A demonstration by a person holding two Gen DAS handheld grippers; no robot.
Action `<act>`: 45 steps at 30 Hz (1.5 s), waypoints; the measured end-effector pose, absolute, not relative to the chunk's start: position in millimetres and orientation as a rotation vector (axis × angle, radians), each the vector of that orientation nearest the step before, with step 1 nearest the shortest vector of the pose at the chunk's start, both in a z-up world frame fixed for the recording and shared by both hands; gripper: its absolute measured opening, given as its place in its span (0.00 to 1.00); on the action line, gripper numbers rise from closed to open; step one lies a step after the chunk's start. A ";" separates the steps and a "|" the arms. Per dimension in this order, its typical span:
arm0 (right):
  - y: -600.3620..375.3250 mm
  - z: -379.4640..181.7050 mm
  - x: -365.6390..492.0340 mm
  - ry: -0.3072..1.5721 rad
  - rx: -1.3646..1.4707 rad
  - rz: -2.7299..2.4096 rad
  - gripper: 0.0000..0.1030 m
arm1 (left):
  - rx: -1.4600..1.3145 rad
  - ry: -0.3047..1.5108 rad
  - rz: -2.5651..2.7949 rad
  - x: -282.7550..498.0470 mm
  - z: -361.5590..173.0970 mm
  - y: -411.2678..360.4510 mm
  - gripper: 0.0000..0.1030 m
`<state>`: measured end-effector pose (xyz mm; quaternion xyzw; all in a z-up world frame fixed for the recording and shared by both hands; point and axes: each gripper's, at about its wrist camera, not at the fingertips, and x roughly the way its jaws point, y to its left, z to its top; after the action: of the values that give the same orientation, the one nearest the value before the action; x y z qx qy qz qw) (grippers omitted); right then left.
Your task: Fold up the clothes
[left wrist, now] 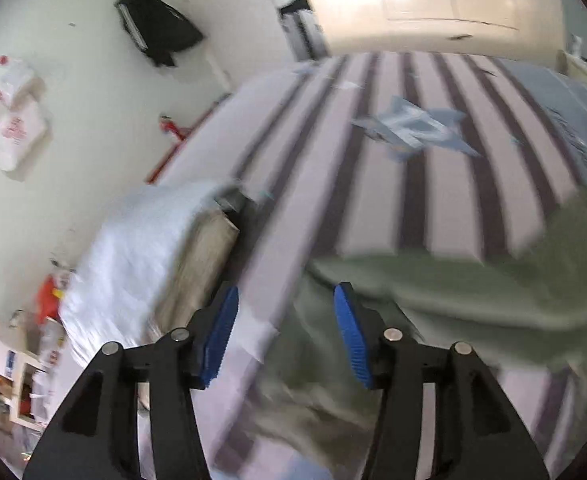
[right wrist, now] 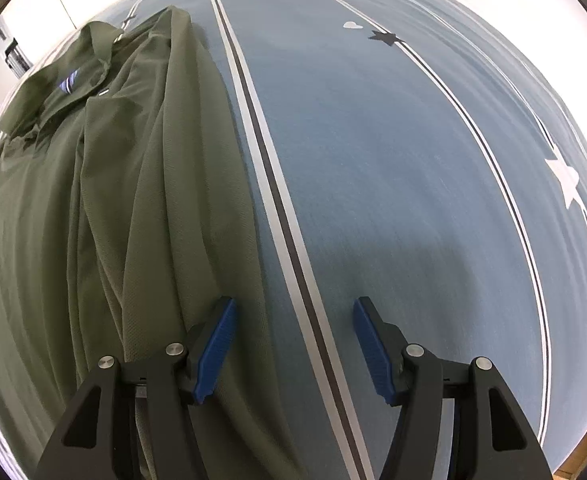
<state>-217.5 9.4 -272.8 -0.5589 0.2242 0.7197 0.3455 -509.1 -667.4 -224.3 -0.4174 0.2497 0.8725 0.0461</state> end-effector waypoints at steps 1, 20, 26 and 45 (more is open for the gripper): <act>7.6 -272.1 -215.4 0.579 -1.456 1.868 0.55 | -1.282 0.755 2.644 -502.8 -226.6 -665.6 0.47; 22.0 -245.9 -202.8 0.524 -1.384 1.876 0.00 | -1.531 0.599 2.555 -394.9 -283.7 -660.8 0.47; 71.5 -214.1 -195.5 0.592 -1.324 1.891 0.06 | -1.482 0.616 2.572 -396.9 -274.9 -644.5 0.47; -84.2 -254.0 -190.3 0.681 -1.494 1.918 0.49 | -1.526 0.614 2.563 -381.5 -293.8 -637.9 0.47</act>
<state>-190.3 -84.2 -254.0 -0.5638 0.2572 0.7237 0.3037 -381.5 -637.9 -293.8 -0.5005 0.2013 0.8406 0.0483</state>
